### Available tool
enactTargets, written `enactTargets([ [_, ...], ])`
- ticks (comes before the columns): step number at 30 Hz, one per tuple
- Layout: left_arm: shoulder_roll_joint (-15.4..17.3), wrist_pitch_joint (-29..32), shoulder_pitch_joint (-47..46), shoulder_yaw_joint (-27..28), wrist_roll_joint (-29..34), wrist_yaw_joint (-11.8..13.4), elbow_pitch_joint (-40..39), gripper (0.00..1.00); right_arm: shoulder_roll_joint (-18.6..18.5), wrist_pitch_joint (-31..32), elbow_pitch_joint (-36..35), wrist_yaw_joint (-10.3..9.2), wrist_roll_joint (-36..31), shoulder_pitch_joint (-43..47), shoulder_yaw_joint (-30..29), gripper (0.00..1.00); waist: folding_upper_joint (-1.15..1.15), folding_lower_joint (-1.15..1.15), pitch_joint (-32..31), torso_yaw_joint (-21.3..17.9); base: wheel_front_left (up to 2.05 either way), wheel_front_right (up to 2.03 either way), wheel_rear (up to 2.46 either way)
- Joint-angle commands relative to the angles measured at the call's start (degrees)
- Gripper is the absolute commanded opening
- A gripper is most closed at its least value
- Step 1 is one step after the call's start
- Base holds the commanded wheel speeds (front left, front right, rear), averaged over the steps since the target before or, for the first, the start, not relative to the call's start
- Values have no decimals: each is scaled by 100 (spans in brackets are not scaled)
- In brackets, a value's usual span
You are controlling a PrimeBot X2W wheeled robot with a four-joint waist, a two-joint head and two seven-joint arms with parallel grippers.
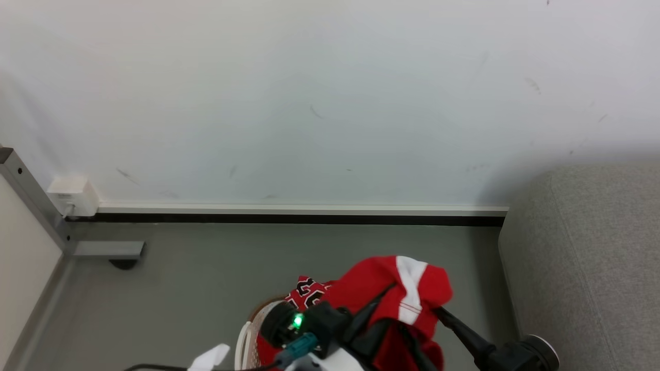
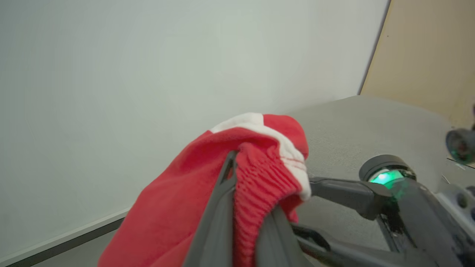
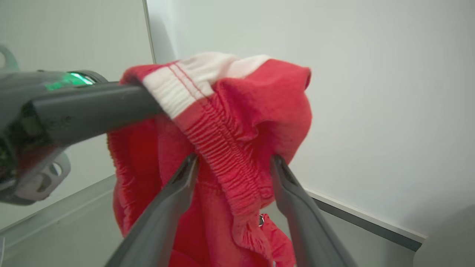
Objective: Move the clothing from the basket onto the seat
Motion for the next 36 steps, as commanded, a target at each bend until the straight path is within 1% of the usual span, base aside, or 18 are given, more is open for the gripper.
enactTargets([
  [1,15,35,-77,-90,-79,32,-42,0,8,5,92,-12,-47,-77,-34,100,0,0,-4,-5,0,0,0],
  [7,14,215,-221,-657,-526,69,-213,0,117,5,442,-12,-92,-126,-147,100,0,0,-29,-15,0,0,0],
  [8,14,235,-252,-706,-573,90,-221,0,129,5,495,-12,-36,-128,-129,96,0,0,-33,-17,0,0,0],
  [9,13,241,-272,-734,-613,117,-217,0,152,5,500,-12,30,-137,-149,62,0,0,-37,-22,0,0,0],
  [10,13,242,-284,-767,-607,146,-186,0,190,5,499,-12,122,-128,-209,9,0,0,-42,-30,0,0,0],
  [11,13,241,-290,-796,-605,169,-149,0,202,5,532,-12,219,-112,-180,0,0,0,-47,-37,0,0,0],
  [16,13,139,-345,-818,-619,240,55,0,132,4,462,-12,505,-140,-288,0,0,0,-58,-94,0,0,0],
  [18,14,90,-356,-805,-605,272,152,20,93,5,420,-12,585,-119,-376,0,0,0,-60,-125,0,0,0],
  [19,16,60,-360,-792,-607,293,200,39,72,5,387,-12,602,-107,-439,0,0,0,-60,-143,0,0,0],
  [20,22,41,-364,-783,-599,317,246,64,56,5,349,-12,634,-87,-506,0,0,0,-61,-165,0,0,0],
  [21,24,8,-362,-770,-600,324,289,100,44,5,312,-12,677,-55,-570,0,0,0,-63,-186,0,0,0],
  [23,28,-67,-372,-754,-562,375,362,100,-10,4,227,-12,728,-17,-718,0,0,0,-50,-248,0,0,0],
  [28,24,-193,-361,-794,-581,359,530,100,-139,4,21,-12,801,43,-1095,0,0,0,2,-490,0,0,0],
  [29,24,-193,-361,-794,-581,359,530,100,-139,4,21,-12,801,43,-1095,0,0,0,2,-490,0,0,0],
  [36,20,-288,-410,-850,-641,371,681,100,-202,4,-235,-12,732,170,-1594,0,0,0,119,-1009,0,0,0],
])
